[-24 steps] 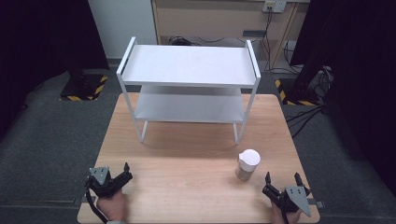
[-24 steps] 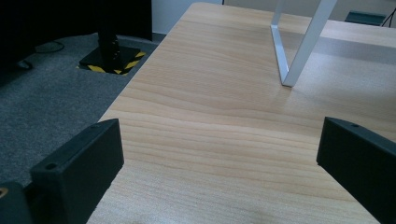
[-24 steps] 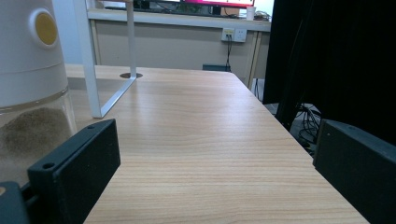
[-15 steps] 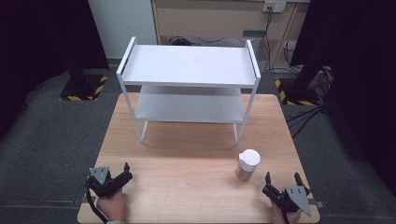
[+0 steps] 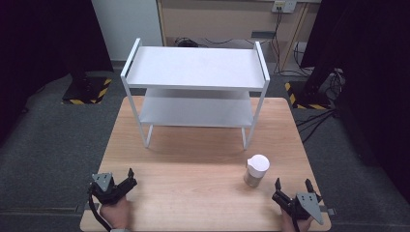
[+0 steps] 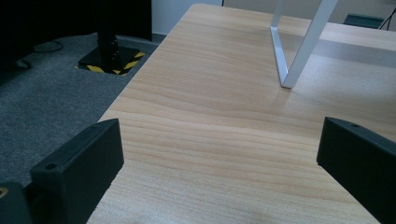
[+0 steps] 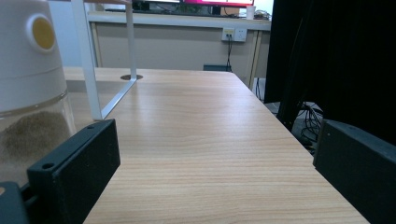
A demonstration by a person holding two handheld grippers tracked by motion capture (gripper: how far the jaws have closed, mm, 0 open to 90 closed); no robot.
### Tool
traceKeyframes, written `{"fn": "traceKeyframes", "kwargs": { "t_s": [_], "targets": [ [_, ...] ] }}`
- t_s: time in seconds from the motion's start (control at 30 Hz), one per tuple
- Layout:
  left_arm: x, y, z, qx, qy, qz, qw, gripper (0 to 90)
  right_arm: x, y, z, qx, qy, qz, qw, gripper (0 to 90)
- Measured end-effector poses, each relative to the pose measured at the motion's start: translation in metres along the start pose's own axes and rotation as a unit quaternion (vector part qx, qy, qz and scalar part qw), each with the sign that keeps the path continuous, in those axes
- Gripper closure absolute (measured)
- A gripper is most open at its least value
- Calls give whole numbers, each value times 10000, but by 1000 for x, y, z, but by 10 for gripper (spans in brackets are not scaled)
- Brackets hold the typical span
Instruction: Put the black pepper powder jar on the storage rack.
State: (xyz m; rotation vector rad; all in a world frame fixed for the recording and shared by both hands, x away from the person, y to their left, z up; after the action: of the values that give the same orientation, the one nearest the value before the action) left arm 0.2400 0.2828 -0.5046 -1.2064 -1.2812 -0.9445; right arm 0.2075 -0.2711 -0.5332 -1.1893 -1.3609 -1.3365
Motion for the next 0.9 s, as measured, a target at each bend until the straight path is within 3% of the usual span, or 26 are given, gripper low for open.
{"fn": "traceKeyframes", "kwargs": {
  "t_s": [0.27, 0.33, 0.5, 0.9],
  "targets": [
    [0, 0, 0, 2, -27, 0, 10000, 1, 4, -1, 1, -36, -10, 22, 10000, 6],
    [0, 0, 0, 1, -26, 3, 10000, 1, 6, -6, 6, -126, 66, -17, 9999, 7],
    [0, 1, 0, 8, -20, 13, 10000, 1, 10, -17, 25, -168, -129, 19, 9998, 7],
    [0, 1, 0, 40, -64, -7, 10000, 1, 17, -24, 57, 209, 11, 107, 9997, 13]
  ]
}}
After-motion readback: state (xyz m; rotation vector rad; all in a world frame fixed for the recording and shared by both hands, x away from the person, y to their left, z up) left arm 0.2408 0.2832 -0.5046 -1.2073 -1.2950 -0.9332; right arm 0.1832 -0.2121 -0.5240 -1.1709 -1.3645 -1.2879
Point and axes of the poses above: each handheld gripper's, and its own axes: y roughly forward along the jaws, x roughly out of its top, z roughly to its left, the point moved 6 cm from there along y, roughly forward along the jaws, and after that the axes turned 15 degrees about -z, right-handed, at the moved point
